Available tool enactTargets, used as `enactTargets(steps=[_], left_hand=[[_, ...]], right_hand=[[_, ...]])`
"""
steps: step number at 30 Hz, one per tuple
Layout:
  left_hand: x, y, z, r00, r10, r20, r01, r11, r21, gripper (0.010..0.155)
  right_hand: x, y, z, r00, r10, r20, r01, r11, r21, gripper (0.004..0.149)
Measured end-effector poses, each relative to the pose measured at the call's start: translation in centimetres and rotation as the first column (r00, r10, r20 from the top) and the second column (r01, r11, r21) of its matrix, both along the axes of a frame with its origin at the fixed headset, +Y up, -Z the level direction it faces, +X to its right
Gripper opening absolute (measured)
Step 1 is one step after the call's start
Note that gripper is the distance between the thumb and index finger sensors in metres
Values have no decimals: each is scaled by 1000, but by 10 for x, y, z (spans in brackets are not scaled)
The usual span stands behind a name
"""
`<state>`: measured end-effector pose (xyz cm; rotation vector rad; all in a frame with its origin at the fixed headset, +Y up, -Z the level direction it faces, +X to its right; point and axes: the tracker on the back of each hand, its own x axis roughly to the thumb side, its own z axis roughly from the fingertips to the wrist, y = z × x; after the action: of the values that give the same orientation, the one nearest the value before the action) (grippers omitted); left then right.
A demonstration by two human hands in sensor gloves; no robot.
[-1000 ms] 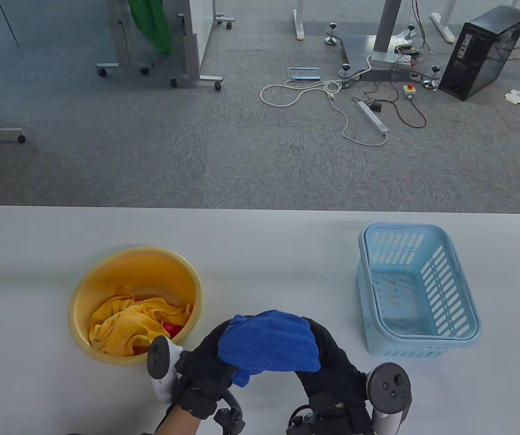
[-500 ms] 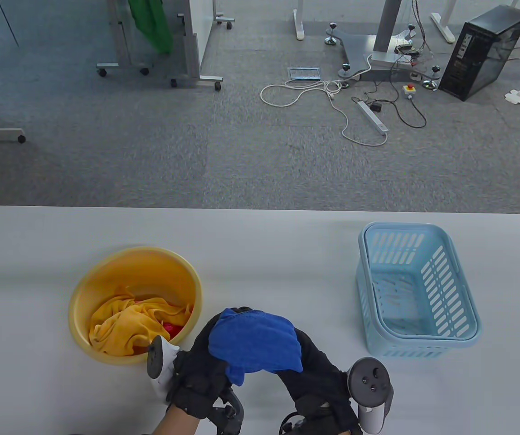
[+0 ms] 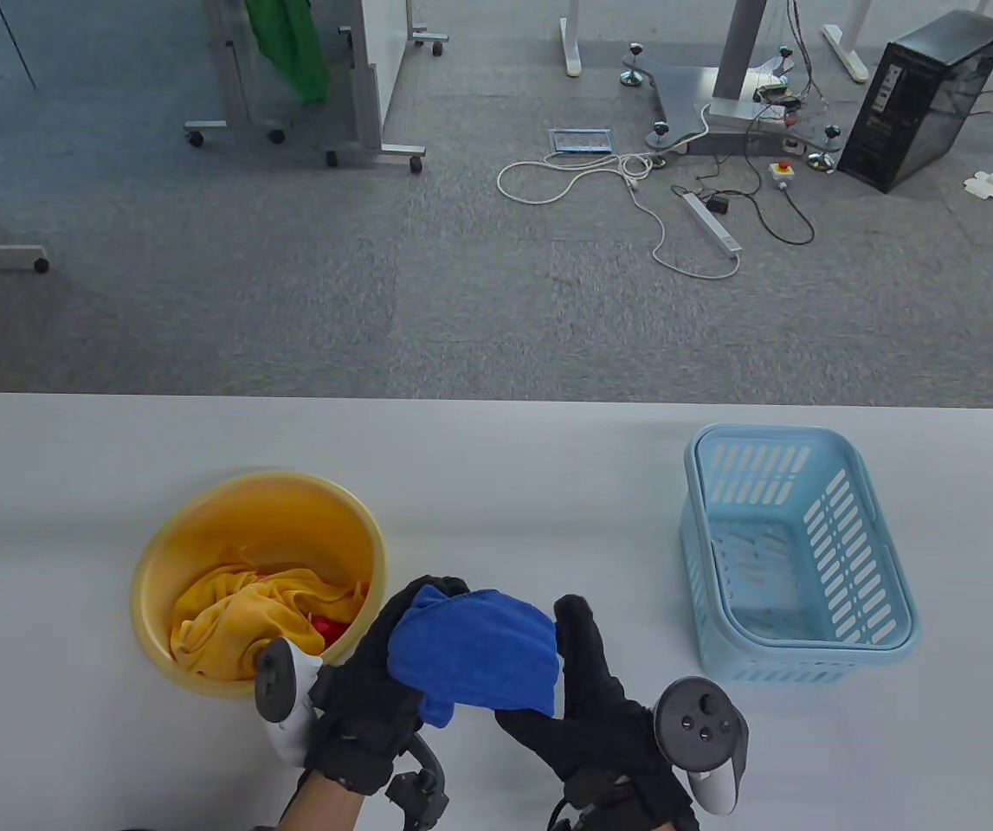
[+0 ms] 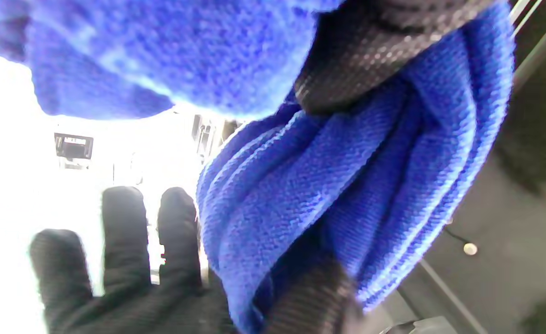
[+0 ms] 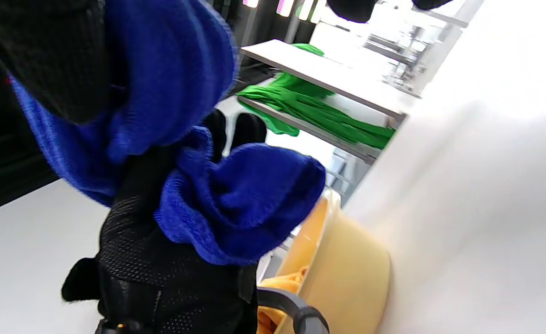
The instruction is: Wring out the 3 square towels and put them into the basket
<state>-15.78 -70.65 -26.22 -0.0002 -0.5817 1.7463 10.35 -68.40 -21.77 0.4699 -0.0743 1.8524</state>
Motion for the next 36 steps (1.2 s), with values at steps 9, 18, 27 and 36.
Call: enactTargets(steps=[9, 18, 27, 36], left_hand=[[1, 3, 2, 996, -81, -33, 82, 996, 25, 66], [8, 7, 5, 993, -118, -9, 118, 992, 54, 65], [27, -2, 9, 990, 55, 131, -50, 998, -41, 64], [38, -9, 11, 959, 81, 271, -63, 995, -74, 65]], right_hand=[[6, 24, 14, 999, 23, 33, -28, 983, 184, 134], [-18, 15, 10, 987, 156, -22, -151, 977, 153, 131], [-19, -1, 4, 992, 121, -26, -118, 990, 81, 130], [-32, -15, 3, 995, 65, -77, -63, 998, 28, 134]])
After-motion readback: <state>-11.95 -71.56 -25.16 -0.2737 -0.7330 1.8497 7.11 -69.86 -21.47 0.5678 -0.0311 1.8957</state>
